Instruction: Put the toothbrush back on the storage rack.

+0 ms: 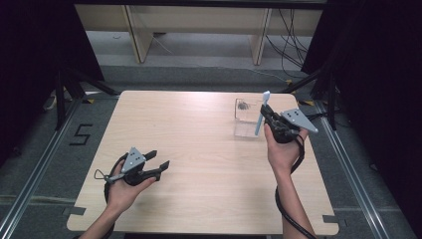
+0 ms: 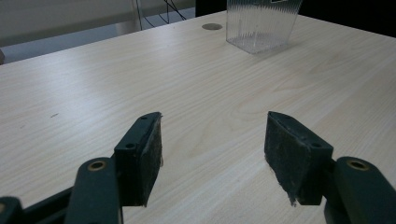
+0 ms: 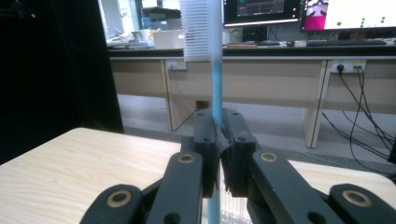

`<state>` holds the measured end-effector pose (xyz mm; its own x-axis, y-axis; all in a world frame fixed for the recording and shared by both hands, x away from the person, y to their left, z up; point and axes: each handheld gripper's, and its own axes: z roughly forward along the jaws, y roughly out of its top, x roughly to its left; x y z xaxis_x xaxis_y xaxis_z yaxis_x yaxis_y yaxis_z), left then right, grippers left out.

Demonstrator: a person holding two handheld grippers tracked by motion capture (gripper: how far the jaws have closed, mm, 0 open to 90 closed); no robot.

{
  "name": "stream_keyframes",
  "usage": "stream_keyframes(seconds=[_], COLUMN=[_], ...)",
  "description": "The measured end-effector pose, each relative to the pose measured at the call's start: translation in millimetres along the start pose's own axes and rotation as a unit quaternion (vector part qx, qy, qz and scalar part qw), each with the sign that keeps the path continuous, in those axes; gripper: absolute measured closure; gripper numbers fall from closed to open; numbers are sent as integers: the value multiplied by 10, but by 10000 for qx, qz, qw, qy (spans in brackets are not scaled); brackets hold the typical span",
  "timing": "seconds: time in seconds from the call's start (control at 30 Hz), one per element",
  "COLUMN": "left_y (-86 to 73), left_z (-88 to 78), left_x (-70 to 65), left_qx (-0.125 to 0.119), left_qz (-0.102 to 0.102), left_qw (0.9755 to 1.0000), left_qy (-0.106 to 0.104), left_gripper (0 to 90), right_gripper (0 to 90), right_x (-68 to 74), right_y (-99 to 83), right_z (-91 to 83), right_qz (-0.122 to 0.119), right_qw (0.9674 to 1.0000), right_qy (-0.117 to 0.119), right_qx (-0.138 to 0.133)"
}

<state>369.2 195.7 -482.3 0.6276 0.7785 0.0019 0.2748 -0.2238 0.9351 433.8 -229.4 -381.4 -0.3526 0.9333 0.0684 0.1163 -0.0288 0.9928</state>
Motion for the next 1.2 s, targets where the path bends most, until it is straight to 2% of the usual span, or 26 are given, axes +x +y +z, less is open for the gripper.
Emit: stream_keyframes(seconds=[0.07, 0.1, 0.13, 0.37, 0.47, 0.5, 0.53, 0.6, 1.2], left_y=[-2, -4, -7, -19, -24, -26, -29, -32, -44], left_z=[3, 4, 4, 13, 11, 9, 9, 0, 5], left_x=[-5, -8, -9, 0, 2, 3, 3, 0, 3], left_qx=[-10, -6, -3, -52, -40, -33, -33, 28, 24], left_qz=[-10, -17, -24, -33, -28, -22, -27, -34, -47], left_qw=[10000, 10000, 10000, 10000, 10000, 10000, 10000, 10000, 10000], left_qy=[-7, -11, -14, -41, -35, -34, -37, 5, 6], left_gripper=[365, 364, 364, 364, 363, 363, 363, 362, 359], right_gripper=[859, 859, 859, 859, 859, 859, 859, 859, 859], right_x=[-15, -34, -30, -83, -107, -129, -133, -153, -210], right_y=[33, 47, 61, 136, 139, 145, 145, 151, 208], right_z=[14, 29, 34, 98, 149, 156, 169, 196, 316], right_qz=[32, -27, 51, -40, -12, -83, -27, 5, -6], right_qw=[10000, 10000, 10000, 9999, 9998, 9998, 9997, 9997, 9994], right_qy=[-21, -22, -68, -105, -160, -174, -229, -205, -326], right_qx=[13, -49, -35, -69, -109, -66, -105, -132, -92])
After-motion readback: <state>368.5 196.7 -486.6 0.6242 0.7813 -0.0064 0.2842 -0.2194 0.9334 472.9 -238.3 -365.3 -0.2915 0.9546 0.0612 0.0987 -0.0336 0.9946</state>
